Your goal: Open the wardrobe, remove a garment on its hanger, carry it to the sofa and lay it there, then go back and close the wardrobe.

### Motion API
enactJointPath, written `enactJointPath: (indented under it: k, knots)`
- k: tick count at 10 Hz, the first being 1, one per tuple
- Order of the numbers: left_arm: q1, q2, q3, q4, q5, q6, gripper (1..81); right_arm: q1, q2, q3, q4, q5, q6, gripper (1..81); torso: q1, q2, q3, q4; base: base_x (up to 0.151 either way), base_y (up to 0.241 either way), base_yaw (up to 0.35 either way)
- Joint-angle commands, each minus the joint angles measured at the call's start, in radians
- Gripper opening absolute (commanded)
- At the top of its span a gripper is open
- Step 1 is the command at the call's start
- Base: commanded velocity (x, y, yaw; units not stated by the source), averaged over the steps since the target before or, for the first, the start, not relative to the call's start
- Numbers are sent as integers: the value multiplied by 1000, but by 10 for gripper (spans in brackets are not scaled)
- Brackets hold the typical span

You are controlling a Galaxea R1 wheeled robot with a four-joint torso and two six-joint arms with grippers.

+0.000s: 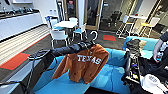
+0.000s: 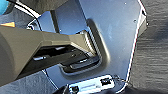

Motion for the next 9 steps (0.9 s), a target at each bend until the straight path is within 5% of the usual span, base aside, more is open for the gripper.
enactJointPath:
  k: [1,9]
  knots:
    - [-211,52,6,24,-64,11,10,8,5,3,1,-47,-2,811,0,0,3,0,0,0,0]
    - [-195,128,-102,67,-39,11,10,8,5,1,3,-43,0,811,1,1,-27,0,0,0,0]
